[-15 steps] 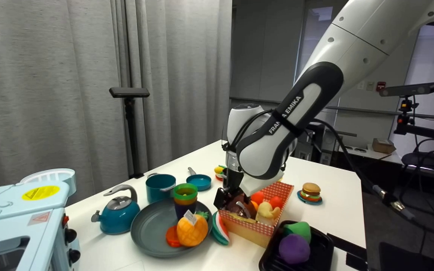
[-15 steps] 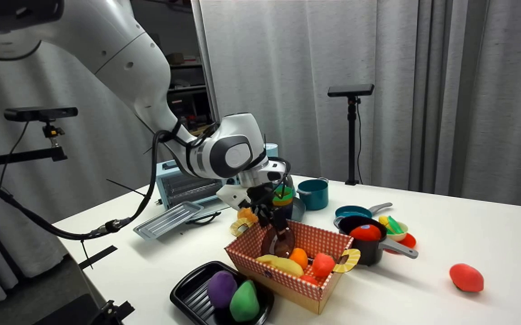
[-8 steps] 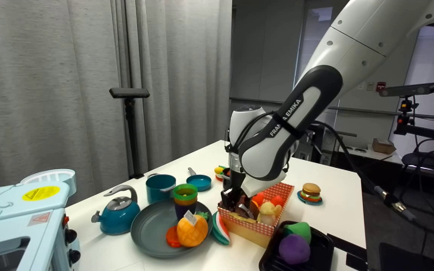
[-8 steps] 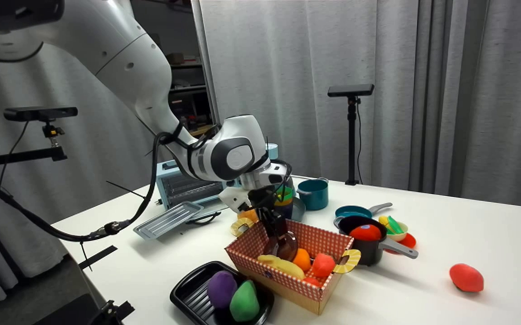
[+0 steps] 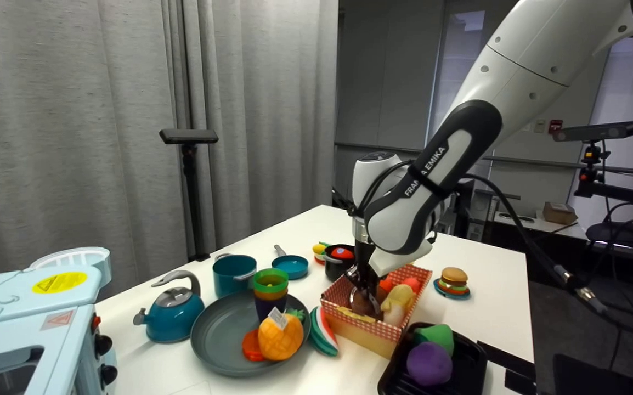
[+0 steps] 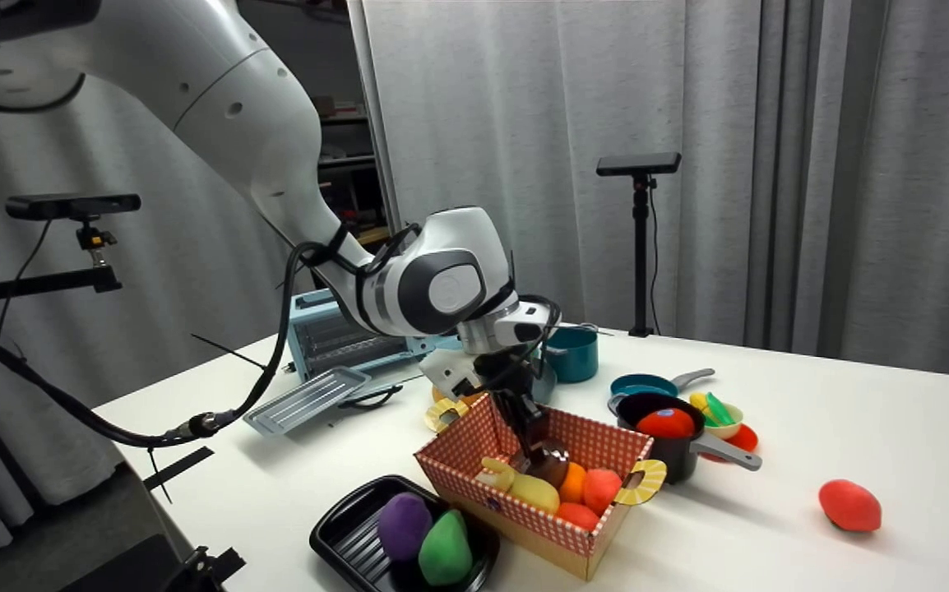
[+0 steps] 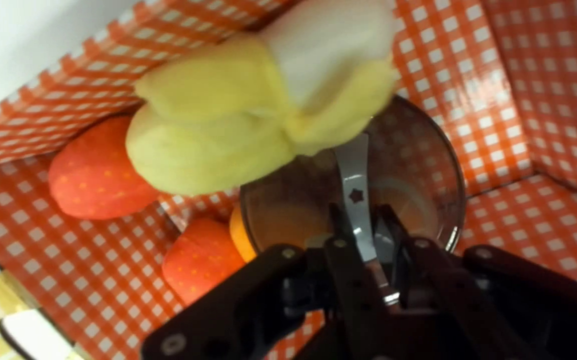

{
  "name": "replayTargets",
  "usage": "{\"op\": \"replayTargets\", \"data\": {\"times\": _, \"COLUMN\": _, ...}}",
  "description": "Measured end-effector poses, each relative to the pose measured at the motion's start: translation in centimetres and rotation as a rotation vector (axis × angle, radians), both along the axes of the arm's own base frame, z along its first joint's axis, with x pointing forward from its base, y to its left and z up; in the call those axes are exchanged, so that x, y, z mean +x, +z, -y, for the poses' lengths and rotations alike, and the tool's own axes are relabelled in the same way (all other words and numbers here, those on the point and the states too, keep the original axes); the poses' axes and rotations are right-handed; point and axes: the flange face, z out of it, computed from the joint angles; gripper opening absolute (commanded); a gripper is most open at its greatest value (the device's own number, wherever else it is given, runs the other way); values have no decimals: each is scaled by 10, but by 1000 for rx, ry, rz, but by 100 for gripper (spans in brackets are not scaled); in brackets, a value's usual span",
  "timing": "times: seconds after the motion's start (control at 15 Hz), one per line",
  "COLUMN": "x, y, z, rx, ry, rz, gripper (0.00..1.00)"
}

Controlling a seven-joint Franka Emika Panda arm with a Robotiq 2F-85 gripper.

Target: Pick up the lid and put it on the pot

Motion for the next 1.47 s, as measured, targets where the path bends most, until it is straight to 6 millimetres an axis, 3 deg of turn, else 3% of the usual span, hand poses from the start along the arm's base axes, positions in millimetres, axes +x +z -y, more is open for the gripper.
{"op": "replayTargets", "data": {"times": 0.27, "x": -5, "y": 2, "z": 24, "rx": -18, "ry": -31, "rz": -2, "gripper": 4}}
{"op": "replayTargets", "data": {"times": 0.73, "x": -8, "y": 1, "z": 25, "rx": 22, "ry": -76, "rz": -2, "gripper": 4}}
{"op": "replayTargets", "data": {"times": 0.87, "x": -4, "y": 24, "z": 38, "rx": 46, "ry": -110, "rz": 1, "gripper": 4}}
{"op": "replayTargets", "data": {"times": 1.27, "x": 14, "y": 133, "z": 67, "rx": 70, "ry": -175, "rz": 34, "gripper": 4}}
{"op": "replayTargets", "data": {"times": 1.47, "x": 25, "y": 163, "z": 74, "rx": 71, "ry": -188, "rz": 25, "gripper": 4}}
